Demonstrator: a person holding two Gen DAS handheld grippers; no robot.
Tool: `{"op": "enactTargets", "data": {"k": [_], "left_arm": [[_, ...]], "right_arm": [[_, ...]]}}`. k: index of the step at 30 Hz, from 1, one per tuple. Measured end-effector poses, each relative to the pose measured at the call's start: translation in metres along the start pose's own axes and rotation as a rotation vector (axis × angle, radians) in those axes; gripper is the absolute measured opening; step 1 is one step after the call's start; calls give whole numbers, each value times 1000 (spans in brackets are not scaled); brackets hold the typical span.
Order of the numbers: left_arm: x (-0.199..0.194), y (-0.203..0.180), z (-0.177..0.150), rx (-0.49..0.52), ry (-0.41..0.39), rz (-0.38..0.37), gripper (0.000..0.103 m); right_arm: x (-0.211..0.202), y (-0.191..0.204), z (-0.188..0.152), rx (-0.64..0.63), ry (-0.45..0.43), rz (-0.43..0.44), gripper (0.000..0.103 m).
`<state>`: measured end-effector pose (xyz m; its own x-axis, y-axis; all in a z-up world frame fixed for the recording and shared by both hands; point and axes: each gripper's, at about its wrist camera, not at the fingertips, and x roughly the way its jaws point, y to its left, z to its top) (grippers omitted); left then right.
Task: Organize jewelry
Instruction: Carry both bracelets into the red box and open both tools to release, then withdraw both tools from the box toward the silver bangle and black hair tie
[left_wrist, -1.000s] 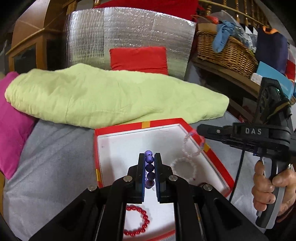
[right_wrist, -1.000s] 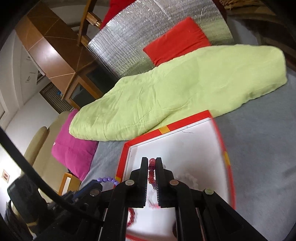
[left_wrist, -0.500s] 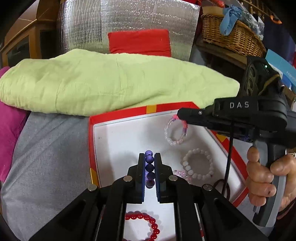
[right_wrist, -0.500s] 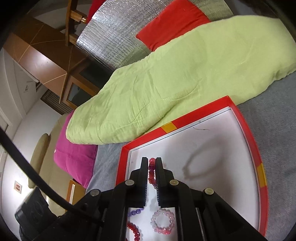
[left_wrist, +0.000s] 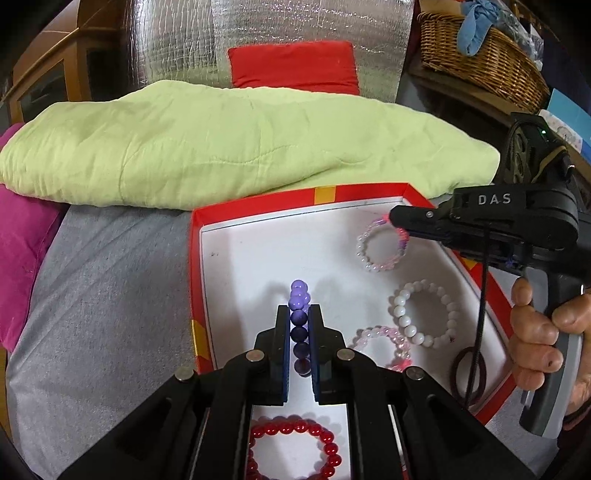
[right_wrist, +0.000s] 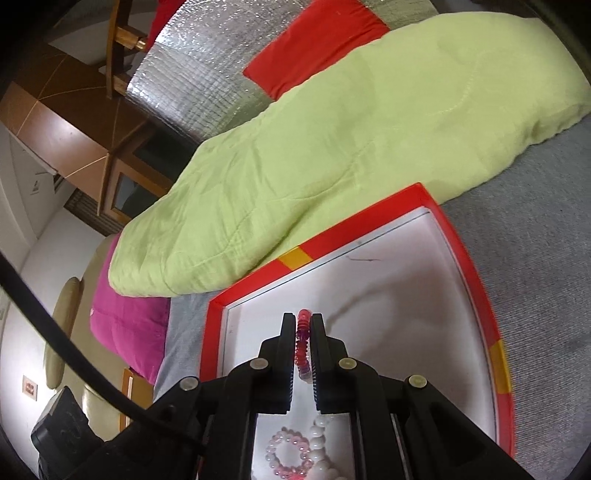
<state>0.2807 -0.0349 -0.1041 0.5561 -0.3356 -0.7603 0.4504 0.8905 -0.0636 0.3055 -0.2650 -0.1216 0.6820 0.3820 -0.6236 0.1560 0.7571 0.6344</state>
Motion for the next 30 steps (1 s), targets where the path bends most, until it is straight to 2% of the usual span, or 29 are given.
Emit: {"op": "enactTargets", "data": {"k": [7, 10, 21, 22, 24, 25, 26, 30], "left_arm": [[-5, 7, 0, -22, 2, 33, 10], [-9, 8, 2, -24, -5, 42, 10], [-36, 7, 2, -9, -60, 87, 11], [-40, 6, 0, -6, -64, 97, 14], [-49, 6, -5, 7, -77, 125, 28], [-55, 5, -10, 22, -90, 154, 40], [-61, 4, -14, 37, -102, 177, 47], [-77, 3, -34, 84, -109, 230, 48]], "right_arm": [[-5, -4, 0, 11, -13, -36, 13], [-11, -4, 1, 8, -24, -52, 24], [-64, 10, -5, -62, -106, -68, 24], [-71, 11, -8, -67, -113, -72, 24], [-82, 13, -12, -74, -120, -78, 24], [-88, 14, -16, -80, -122, -80, 24], [-94, 15, -19, -85, -124, -83, 24], [-119, 16, -39, -106, -137, -95, 24]]}}
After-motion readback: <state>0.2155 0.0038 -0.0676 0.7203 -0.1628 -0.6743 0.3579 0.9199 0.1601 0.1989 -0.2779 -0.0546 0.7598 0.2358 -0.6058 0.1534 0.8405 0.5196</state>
